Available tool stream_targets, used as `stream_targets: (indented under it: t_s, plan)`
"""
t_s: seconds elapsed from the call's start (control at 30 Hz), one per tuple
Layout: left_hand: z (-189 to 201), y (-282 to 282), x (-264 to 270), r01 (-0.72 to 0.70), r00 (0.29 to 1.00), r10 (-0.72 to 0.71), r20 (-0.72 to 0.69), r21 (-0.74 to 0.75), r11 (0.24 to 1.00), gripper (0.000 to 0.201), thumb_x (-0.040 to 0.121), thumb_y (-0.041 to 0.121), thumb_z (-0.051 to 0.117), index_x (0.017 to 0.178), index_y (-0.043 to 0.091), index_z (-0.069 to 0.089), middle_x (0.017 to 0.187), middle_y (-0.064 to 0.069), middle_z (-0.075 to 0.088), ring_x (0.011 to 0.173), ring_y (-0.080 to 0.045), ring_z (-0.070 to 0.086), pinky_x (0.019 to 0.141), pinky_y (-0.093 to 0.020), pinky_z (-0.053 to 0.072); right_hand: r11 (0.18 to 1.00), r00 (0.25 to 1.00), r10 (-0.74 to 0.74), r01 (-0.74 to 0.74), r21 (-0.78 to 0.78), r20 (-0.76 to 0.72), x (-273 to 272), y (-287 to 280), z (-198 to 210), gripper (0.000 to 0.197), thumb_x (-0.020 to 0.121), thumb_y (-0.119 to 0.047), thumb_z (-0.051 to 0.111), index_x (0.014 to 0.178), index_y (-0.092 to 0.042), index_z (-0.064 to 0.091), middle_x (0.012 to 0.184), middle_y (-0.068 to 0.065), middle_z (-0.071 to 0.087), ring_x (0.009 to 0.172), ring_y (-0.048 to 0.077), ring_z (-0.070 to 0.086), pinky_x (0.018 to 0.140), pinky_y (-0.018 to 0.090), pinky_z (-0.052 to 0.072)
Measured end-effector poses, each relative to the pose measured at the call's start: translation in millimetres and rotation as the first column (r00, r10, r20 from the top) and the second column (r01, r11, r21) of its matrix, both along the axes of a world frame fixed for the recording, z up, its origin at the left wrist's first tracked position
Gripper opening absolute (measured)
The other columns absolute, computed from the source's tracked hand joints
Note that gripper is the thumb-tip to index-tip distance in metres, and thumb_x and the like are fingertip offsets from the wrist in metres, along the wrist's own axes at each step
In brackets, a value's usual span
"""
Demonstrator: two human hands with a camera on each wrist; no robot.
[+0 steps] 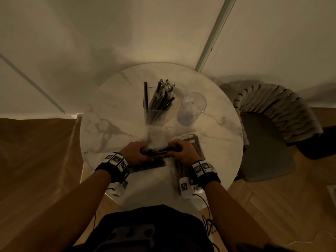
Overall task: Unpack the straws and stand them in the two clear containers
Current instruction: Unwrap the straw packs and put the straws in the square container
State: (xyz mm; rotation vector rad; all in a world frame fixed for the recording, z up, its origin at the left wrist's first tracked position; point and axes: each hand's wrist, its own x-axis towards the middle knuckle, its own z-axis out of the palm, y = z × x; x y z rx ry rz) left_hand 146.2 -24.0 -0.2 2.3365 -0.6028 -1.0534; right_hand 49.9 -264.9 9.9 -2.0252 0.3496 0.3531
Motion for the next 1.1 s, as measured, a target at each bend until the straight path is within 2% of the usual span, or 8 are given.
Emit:
stream_targets:
  t_s: [0.1, 0.33, 0.43, 0.57, 0.8, 0.97, 1.03, 1.1]
  plan:
    - [-0.3, -0.1, -1.6, 0.007, 1.000, -0.007, -0.005, -0.001, 1.000, 0.058, 0.070, 0.058, 0.079, 0.116, 0.024, 0.067, 0.108, 0.002, 0.068, 0.099, -0.018, 0.062, 0.089, -0.032, 0.048, 0.998, 0.999, -0.004, 0.007, -0.068, 0.036, -0.7, 1.3, 1.9, 0.032, 0.077, -0.009, 0.079, 0.106, -0.020, 0.074, 0.097, -0.006, 0.070, 0.092, 0.008, 0.065, 0.085, 0.017, 0.046]
    - [0.0, 3.3, -1.6, 0.009, 1.000, -0.009, -0.024, 0.027, 1.000, 0.049, 0.070, 0.057, 0.078, 0.107, 0.026, 0.069, 0.103, 0.002, 0.069, 0.096, -0.018, 0.063, 0.089, -0.033, 0.049, 0.994, 0.992, -0.084, 0.091, -0.065, 0.098, -0.8, -9.3, 3.3, 0.027, 0.079, -0.004, 0.074, 0.103, -0.017, 0.076, 0.095, -0.002, 0.075, 0.089, 0.009, 0.069, 0.083, 0.018, 0.051]
    - [2.9, -3.2, -3.7, -0.004, 0.999, 0.004, -0.032, 0.014, 1.000, 0.051, 0.069, 0.061, 0.077, 0.105, 0.026, 0.068, 0.100, 0.004, 0.069, 0.095, -0.017, 0.064, 0.088, -0.034, 0.050, 0.996, 0.995, -0.080, 0.083, -0.037, 0.066, 0.2, -4.9, 0.2, 0.024, 0.082, -0.005, 0.071, 0.103, -0.015, 0.074, 0.093, -0.001, 0.075, 0.086, 0.012, 0.070, 0.083, 0.027, 0.056]
    - [6.2, -12.1, -7.7, -0.003, 1.000, 0.003, 0.007, 0.001, 1.000, 0.050, 0.069, 0.067, 0.075, 0.100, 0.029, 0.064, 0.096, 0.004, 0.066, 0.088, -0.018, 0.063, 0.078, -0.029, 0.047, 0.998, 0.997, -0.062, 0.063, -0.026, 0.038, -0.7, 8.3, -5.7, 0.023, 0.080, -0.004, 0.073, 0.098, -0.018, 0.072, 0.090, 0.003, 0.074, 0.083, 0.020, 0.071, 0.083, 0.042, 0.060]
    - [4.2, -4.8, -6.5, 0.015, 1.000, -0.016, 0.008, 0.074, 0.997, 0.051, 0.074, 0.063, 0.073, 0.095, 0.018, 0.066, 0.092, -0.004, 0.067, 0.083, -0.020, 0.062, 0.078, -0.034, 0.051, 0.976, 0.979, -0.199, 0.195, 0.092, 0.037, -1.8, -5.2, 6.8, 0.018, 0.085, -0.001, 0.071, 0.098, -0.013, 0.072, 0.093, 0.005, 0.074, 0.084, 0.021, 0.073, 0.070, 0.037, 0.063]
    - [3.8, -4.7, -5.6, 0.028, 1.000, -0.028, 0.004, 0.094, 0.995, 0.052, 0.073, 0.064, 0.073, 0.093, 0.016, 0.066, 0.089, -0.003, 0.066, 0.078, -0.017, 0.059, 0.068, -0.029, 0.044, 0.961, 0.986, -0.162, 0.165, 0.220, -0.035, -4.0, -7.8, 7.7, 0.025, 0.087, -0.003, 0.068, 0.108, -0.017, 0.067, 0.108, 0.009, 0.068, 0.093, 0.025, 0.072, 0.074, 0.042, 0.063]
    - [5.7, -5.7, -6.2, 0.032, 0.999, -0.033, 0.009, 0.096, 0.995, 0.050, 0.073, 0.063, 0.073, 0.092, 0.017, 0.066, 0.087, -0.003, 0.066, 0.076, -0.015, 0.059, 0.066, -0.028, 0.043, 0.962, 0.992, -0.130, 0.127, 0.243, -0.006, -5.0, -1.4, 9.1, 0.021, 0.089, -0.010, 0.071, 0.109, -0.014, 0.068, 0.105, 0.010, 0.070, 0.091, 0.026, 0.073, 0.075, 0.041, 0.062]
    - [5.6, -4.2, -6.5, 0.026, 1.000, -0.026, 0.008, 0.085, 0.996, 0.049, 0.074, 0.062, 0.073, 0.093, 0.018, 0.067, 0.088, -0.003, 0.067, 0.079, -0.017, 0.061, 0.071, -0.031, 0.048, 0.959, 0.984, -0.178, 0.169, 0.228, 0.021, -5.4, 1.6, 9.8, 0.014, 0.092, -0.012, 0.068, 0.105, -0.009, 0.072, 0.100, 0.012, 0.073, 0.087, 0.024, 0.073, 0.072, 0.039, 0.063]
